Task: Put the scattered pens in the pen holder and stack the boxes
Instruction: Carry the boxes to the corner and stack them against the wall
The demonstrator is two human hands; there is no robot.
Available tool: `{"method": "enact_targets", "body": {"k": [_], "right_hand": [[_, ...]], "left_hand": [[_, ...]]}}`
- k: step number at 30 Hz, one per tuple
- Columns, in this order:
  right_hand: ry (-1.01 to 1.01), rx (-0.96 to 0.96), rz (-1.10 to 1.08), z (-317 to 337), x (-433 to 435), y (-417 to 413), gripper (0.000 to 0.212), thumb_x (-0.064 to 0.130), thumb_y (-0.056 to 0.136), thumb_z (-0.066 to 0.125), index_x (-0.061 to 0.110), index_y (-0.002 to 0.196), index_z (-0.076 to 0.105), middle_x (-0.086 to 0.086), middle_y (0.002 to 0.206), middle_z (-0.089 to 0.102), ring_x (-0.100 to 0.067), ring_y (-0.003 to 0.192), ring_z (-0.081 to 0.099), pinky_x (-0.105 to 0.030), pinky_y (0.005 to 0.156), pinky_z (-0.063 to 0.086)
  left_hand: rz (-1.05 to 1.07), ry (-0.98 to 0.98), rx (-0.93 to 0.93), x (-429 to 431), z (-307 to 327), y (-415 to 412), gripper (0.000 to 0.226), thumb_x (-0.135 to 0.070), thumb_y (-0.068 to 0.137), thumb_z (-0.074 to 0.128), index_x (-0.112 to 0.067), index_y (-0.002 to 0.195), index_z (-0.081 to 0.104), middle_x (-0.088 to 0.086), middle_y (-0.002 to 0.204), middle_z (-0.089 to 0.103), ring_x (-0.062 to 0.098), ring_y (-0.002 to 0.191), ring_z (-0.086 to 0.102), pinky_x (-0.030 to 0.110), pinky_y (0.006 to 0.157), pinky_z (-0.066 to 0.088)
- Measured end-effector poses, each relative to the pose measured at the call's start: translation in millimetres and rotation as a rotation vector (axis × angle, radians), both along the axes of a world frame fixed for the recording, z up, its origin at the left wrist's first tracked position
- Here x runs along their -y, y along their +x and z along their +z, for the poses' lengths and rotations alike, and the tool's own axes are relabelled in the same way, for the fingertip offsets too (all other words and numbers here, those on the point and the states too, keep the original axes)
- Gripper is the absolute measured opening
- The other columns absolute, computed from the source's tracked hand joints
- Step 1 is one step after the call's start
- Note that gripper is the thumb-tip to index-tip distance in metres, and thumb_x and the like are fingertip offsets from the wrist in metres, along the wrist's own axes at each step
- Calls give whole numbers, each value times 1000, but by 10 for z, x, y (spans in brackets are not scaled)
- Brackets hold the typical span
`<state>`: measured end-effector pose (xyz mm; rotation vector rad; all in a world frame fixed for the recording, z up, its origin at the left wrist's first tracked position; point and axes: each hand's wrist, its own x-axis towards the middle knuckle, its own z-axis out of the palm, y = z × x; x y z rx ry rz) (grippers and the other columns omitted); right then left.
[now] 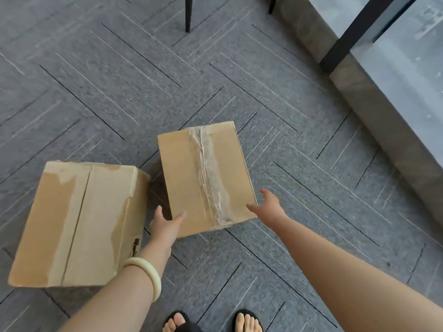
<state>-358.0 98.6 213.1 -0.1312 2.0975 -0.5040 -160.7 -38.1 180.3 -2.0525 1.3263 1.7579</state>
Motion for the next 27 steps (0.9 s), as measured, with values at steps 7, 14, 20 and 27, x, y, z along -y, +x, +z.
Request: {"method": "enact_targets", "body": {"k": [7, 14, 20, 27], "right_hand": [[-10, 174, -29, -401, -9, 2, 59, 21, 87, 61, 8, 138, 34, -9, 140, 43, -28, 124, 48, -40, 109, 37], [-17, 80, -102, 265, -165, 50, 45, 10, 83, 54, 9, 128, 49, -15, 131, 46, -31, 109, 55, -45, 102, 45], [-120, 200, -365, 1456, -521, 175, 48, 7, 88, 50, 12, 136, 42, -8, 128, 56, -29, 113, 56, -45, 96, 48], [-240, 173, -629, 3102, -1036, 79, 44, 4, 91, 40, 19, 133, 40, 3, 99, 53, -25, 93, 51, -61, 97, 42]], "left_hand": [[128, 200, -42, -46, -476, -76, 75, -29, 86, 65, -25, 147, 22, 5, 152, 32, 35, 137, 32, 66, 103, 29], [79, 14, -95, 79, 396, -88, 59, -24, 91, 58, -25, 143, 30, 2, 138, 49, 30, 121, 50, 55, 100, 41], [-30, 44, -118, 7, 1560, -227, 52, -21, 93, 54, -22, 141, 33, 1, 127, 53, 25, 111, 50, 51, 99, 40], [-212, -16, -192, -306, 3138, -711, 54, -21, 92, 55, -25, 140, 32, 3, 130, 55, 27, 113, 55, 48, 95, 45]]}}
